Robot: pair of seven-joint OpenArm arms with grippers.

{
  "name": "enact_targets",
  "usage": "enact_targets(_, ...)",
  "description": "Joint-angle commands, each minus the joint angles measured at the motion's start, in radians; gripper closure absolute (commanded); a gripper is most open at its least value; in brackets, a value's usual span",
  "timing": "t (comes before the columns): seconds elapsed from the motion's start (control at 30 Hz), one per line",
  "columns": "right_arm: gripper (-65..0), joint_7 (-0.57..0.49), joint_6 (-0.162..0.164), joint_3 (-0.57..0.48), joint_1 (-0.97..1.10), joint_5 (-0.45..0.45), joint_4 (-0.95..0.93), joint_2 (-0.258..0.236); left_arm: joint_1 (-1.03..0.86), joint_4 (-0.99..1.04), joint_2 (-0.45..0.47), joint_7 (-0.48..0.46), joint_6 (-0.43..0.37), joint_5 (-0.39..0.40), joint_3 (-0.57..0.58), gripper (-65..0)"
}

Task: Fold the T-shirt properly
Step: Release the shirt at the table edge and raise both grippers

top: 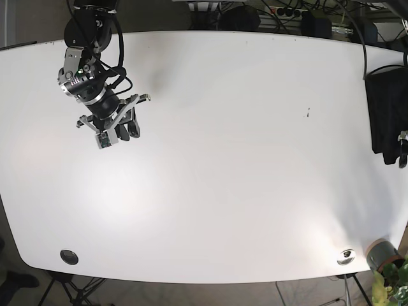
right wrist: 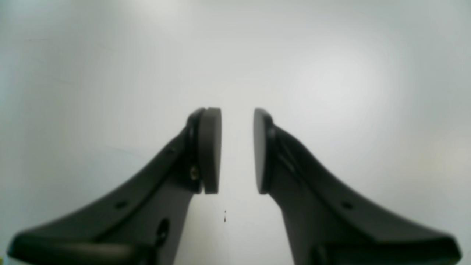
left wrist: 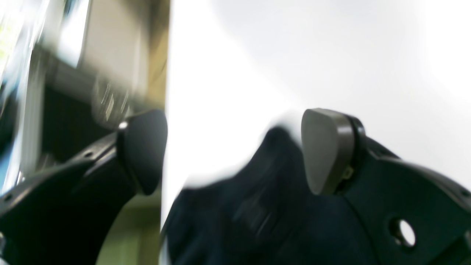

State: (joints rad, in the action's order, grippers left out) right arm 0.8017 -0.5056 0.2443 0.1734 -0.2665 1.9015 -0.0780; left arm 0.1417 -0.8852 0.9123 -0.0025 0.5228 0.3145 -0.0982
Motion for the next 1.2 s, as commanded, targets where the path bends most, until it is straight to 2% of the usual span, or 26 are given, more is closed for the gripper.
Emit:
enact_targets(0.0, -13.6, -0.066, 0.000, 0.000, -0.015, -0.014, 0.017, -0.010, -0.004, -0.053, 0.000, -0.020, -0.040, 0.021, -0.021, -52.4)
enact_targets(0.1, -13.6, -0.163, 0.002, 0.003, -0.004, -0.009, 0.016, -0.019, -0.060, -0.168, -0.071, -0.020, -0.126, 0.019, -0.076, -52.4)
enact_targets(0.2, -13.6, -0.250, 0.002, 0.005, 0.021, 0.054, 0.008, -0.038, -0.115, -0.289, -0.152, -0.020, -0.174, 0.012, -0.110, -52.4)
enact_targets(0.37, -13.6, -0.448, 0.002, 0.008, 0.073, 0.206, -0.013, -0.036, -0.202, -0.501, -0.344, -0.020, -0.227, -0.122, -0.127, -52.4)
enact_targets(0.5, -13.6, -0.580, 0.002, 0.036, 0.130, 0.249, -0.032, -0.039, -0.293, -0.645, -0.520, -0.018, -0.227, -0.239, -0.170, -52.4)
enact_targets(0.6, -13.6, -0.638, 0.002, 0.079, 0.182, 0.221, -0.046, -0.041, -0.370, -0.753, -0.652, -0.018, -0.227, -0.315, -0.180, -52.4)
enact_targets(0.67, -13.6, -0.637, -0.001, 0.099, 0.217, 0.191, -0.046, -0.042, -0.428, -0.809, -0.727, -0.017, -0.226, -0.355, -0.179, -52.4)
enact_targets(0.77, -13.6, -0.638, -0.008, 0.120, 0.282, 0.144, -0.036, -0.044, -0.511, -0.880, -0.796, -0.017, -0.226, -0.377, -0.160, -52.4)
enact_targets(0.97, -13.6, -0.640, -0.008, 0.128, 0.444, 0.003, -0.018, -0.095, -0.706, -0.984, -0.867, -0.017, -0.226, -0.375, -0.139, -52.4)
enact_targets(1.1, -13.6, -0.641, -0.008, 0.129, 0.538, -0.095, -0.012, -0.099, -0.813, -1.003, -0.881, -0.018, -0.226, -0.372, -0.140, -52.4)
enact_targets(1.17, -13.6, -0.641, -0.008, 0.129, 0.559, -0.110, -0.013, -0.099, -0.841, -1.001, -0.882, -0.018, -0.226, -0.364, -0.139, -52.4)
